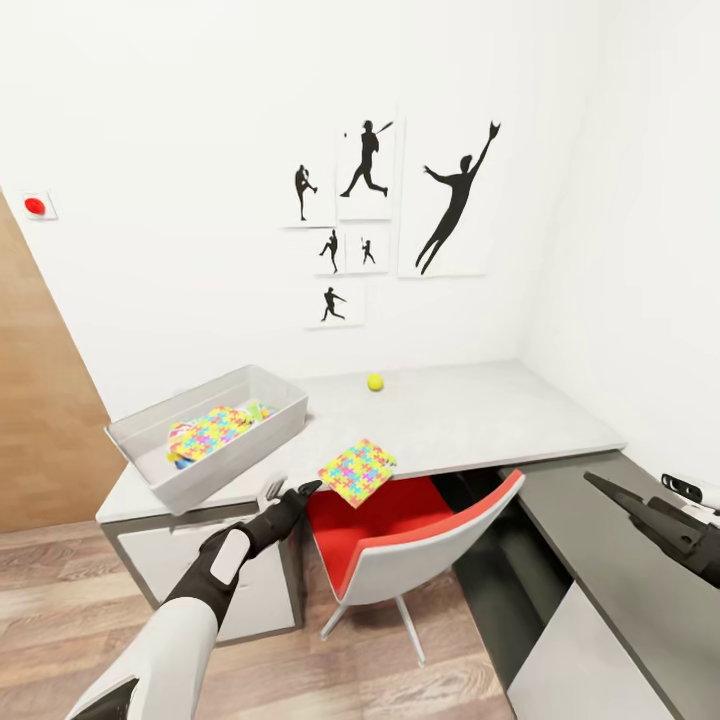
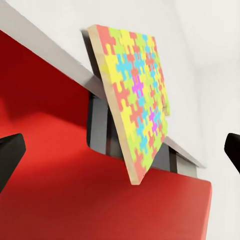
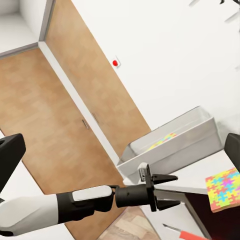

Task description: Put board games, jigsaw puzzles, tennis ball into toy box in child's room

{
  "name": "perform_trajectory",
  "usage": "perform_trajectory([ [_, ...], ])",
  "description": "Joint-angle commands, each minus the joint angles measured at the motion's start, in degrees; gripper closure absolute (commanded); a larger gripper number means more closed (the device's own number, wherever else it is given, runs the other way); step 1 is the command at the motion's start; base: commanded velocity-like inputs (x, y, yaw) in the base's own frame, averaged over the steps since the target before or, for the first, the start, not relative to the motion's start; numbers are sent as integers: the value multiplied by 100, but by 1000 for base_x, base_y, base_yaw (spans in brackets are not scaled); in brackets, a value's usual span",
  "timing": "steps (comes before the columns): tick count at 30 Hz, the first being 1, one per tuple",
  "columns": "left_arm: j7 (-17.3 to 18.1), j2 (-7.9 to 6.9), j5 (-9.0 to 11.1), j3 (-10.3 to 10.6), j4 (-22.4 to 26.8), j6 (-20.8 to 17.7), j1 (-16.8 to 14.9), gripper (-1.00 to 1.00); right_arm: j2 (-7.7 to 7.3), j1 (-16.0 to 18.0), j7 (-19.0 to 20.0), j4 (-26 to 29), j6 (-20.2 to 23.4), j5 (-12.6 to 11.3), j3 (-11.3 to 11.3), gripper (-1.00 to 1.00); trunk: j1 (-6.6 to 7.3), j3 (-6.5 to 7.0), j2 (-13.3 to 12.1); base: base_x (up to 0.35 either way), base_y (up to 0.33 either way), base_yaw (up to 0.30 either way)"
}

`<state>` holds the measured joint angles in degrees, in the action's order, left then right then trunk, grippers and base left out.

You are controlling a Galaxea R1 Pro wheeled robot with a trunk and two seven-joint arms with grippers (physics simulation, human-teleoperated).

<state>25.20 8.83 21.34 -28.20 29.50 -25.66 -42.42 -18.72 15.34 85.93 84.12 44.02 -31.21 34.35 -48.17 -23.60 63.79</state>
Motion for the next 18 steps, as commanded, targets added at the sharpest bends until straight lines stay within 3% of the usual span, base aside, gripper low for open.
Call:
perform_trajectory([
  [1, 13, 6, 24, -38, 4, -50, -5, -100, -1, 4, 13, -1, 59, -9, 1, -100, -2, -7, 4, 153, -72, 0],
  [9, 26, 5, 26, -40, 4, -43, -5, -100, 0, 4, 12, 6, 50, -8, 1, -100, -2, -7, 4, 154, -103, 0],
  [18, 50, 2, 28, -41, 3, -35, -5, -100, 0, 4, 12, 8, 46, -8, 1, -100, -2, -7, 4, 32, -25, 0],
])
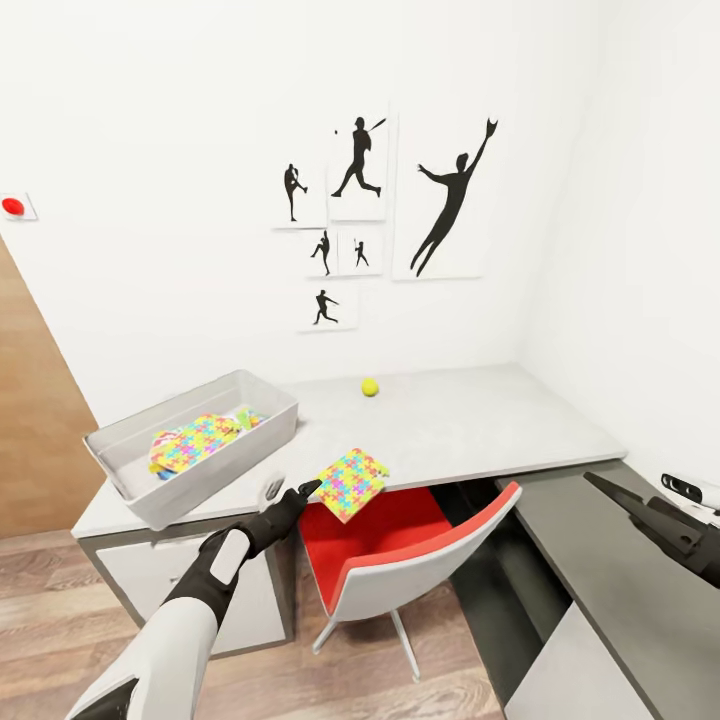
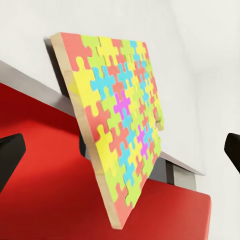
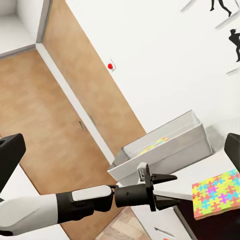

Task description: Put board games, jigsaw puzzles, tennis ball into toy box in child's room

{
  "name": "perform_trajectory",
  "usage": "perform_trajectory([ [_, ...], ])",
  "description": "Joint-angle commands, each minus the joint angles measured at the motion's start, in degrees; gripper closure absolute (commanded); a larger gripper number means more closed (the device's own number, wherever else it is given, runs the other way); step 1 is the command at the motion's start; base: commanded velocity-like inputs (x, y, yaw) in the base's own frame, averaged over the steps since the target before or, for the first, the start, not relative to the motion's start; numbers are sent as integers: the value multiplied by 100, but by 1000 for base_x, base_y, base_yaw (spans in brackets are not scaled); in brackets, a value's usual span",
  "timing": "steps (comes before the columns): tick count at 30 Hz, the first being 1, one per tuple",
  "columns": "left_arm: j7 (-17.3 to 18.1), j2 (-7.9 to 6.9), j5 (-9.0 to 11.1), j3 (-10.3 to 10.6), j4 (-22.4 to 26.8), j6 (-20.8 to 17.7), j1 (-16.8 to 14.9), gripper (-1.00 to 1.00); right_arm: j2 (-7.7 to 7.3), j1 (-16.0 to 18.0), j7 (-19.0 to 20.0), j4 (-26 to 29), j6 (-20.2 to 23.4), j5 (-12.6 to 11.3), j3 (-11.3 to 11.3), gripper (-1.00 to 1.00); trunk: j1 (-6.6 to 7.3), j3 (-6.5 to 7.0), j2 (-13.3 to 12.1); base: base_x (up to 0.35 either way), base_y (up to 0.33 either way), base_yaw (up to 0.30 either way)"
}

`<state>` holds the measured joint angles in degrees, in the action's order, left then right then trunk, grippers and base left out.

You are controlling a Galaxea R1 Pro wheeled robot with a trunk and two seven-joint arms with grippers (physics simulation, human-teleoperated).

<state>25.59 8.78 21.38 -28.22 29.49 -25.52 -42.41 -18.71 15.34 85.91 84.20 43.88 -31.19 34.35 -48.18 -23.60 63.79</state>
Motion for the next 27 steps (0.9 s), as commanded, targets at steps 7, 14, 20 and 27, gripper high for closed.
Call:
perform_trajectory([
  [7, 16, 3, 25, -39, 4, -63, -4, -100, -1, 4, 13, 0, 61, -10, 1, -100, 0, -6, 4, -8, -102, 0],
  [14, 28, 1, 24, -42, 4, -65, -4, -100, -1, 4, 14, 0, 61, -10, 1, -100, 0, -6, 4, -26, -127, 0],
  [20, 32, -1, 24, -43, 4, -60, -4, -100, -1, 4, 15, 0, 63, -10, 1, -100, 0, -6, 4, -6, -30, 0],
  [27, 34, -8, 30, -45, 4, -58, -4, -100, -1, 4, 19, 0, 62, -10, 1, -100, 0, -6, 4, -1, -7, 0],
])
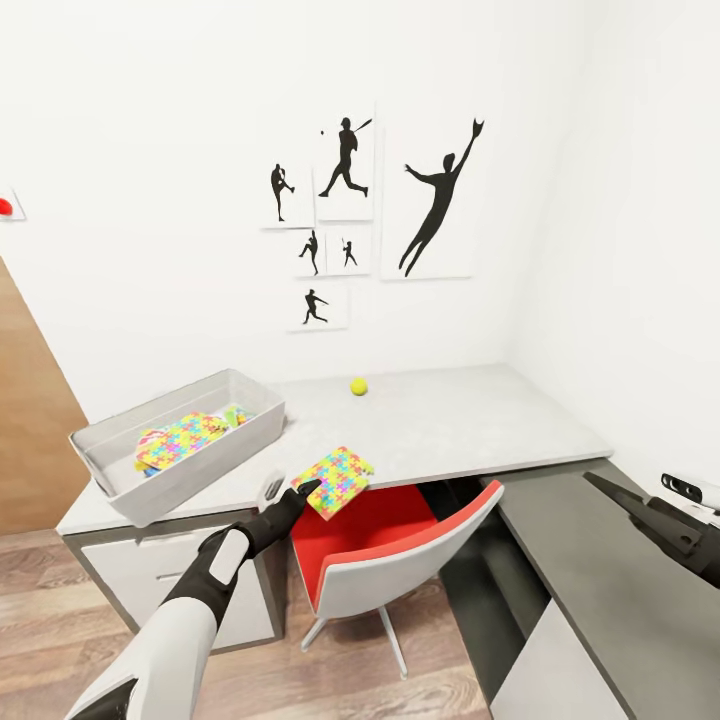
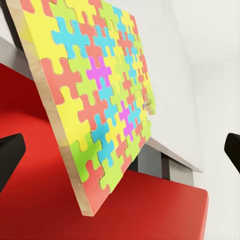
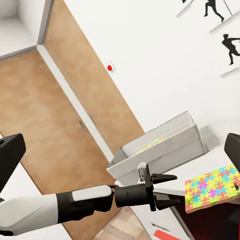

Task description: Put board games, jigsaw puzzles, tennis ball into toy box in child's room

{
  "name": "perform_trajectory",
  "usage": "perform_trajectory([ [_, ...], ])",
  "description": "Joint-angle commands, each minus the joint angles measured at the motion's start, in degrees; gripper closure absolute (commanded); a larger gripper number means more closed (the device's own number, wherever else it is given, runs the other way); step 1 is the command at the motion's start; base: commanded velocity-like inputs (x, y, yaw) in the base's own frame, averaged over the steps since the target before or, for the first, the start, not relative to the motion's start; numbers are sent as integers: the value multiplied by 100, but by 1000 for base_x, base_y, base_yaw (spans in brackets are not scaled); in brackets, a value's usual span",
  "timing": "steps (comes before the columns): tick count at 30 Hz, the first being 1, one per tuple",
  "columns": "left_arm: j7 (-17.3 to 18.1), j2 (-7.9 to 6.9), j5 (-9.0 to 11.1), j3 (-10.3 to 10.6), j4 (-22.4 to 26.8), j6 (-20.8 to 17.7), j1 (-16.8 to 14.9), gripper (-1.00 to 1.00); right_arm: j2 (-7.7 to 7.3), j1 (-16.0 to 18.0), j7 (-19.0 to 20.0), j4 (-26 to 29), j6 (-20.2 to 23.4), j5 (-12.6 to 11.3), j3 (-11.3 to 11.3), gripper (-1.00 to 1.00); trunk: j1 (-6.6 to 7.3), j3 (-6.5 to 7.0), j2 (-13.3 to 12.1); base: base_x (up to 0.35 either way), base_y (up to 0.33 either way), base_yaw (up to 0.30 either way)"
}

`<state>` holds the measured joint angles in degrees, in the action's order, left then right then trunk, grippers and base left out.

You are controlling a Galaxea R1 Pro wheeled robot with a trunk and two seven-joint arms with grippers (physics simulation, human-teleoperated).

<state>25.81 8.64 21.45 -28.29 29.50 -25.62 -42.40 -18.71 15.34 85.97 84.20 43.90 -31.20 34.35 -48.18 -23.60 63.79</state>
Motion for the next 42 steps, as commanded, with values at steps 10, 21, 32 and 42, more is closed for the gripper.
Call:
perform_trajectory([
  [10, 12, -1, 25, -44, 3, -49, -5, -100, -1, 4, 14, 7, 58, -2, 1, -100, 0, -6, 4, 22, 10, 0],
  [21, 12, 4, 26, -39, 3, -42, -5, -100, -1, 4, 16, 8, 58, -1, 1, -100, 0, -6, 4, 63, 40, 0],
  [32, 11, 0, 26, -43, 3, -35, -5, -100, -1, 4, 16, 22, 57, -1, 1, -100, -44, -42, 84, 7, 4, 0],
  [42, 12, -2, 26, -43, 3, -35, -5, -100, -1, 4, 16, 29, 57, -1, 1, -100, -132, -114, 245, 0, 0, 0],
])
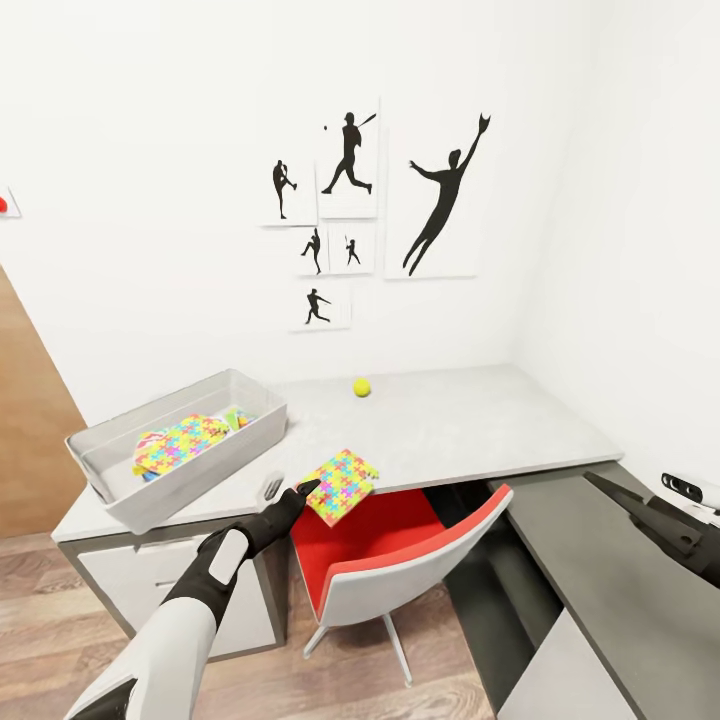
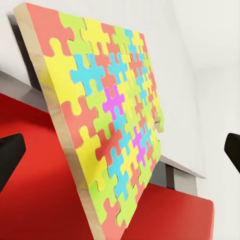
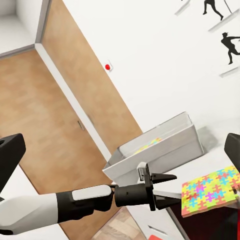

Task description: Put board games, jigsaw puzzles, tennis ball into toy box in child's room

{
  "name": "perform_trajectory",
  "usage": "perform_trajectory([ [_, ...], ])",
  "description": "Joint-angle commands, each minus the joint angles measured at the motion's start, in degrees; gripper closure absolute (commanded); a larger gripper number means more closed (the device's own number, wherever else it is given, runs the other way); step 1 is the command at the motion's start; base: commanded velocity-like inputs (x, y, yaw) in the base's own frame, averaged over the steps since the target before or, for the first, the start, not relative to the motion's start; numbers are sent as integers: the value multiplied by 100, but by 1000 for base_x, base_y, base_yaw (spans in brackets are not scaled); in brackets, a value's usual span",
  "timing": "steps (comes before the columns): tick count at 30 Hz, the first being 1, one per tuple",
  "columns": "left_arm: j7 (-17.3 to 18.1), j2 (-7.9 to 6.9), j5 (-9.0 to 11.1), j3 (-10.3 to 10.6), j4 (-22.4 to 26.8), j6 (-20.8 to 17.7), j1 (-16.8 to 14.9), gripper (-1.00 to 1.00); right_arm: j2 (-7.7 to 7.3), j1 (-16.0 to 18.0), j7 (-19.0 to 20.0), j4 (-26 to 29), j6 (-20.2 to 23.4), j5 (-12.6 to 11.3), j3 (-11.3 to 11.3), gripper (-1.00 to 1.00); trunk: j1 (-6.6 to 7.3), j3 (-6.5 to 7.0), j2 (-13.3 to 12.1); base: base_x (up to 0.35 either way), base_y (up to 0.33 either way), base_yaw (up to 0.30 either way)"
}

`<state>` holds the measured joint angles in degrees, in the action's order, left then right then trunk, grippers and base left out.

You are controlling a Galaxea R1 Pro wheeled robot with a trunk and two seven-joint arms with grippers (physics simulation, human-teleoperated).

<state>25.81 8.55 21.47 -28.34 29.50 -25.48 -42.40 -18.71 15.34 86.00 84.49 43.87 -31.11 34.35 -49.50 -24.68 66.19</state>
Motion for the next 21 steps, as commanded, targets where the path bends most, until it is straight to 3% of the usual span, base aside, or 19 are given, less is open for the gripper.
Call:
perform_trajectory([
  [1, 11, 6, 24, -36, 4, -48, -5, -100, -1, 4, 13, -1, 60, -9, 1, -100, 0, -6, 4, 0, 0, 0],
  [5, 11, 6, 24, -33, 4, -46, -5, -100, -1, 4, 13, 2, 60, -9, 1, -100, 0, -6, 4, 0, 0, 0],
  [21, 11, 14, 24, -31, 4, -45, -5, -100, -1, 4, 14, 4, 60, -9, 1, -100, -352, -294, 646, 0, 0, 0],
])
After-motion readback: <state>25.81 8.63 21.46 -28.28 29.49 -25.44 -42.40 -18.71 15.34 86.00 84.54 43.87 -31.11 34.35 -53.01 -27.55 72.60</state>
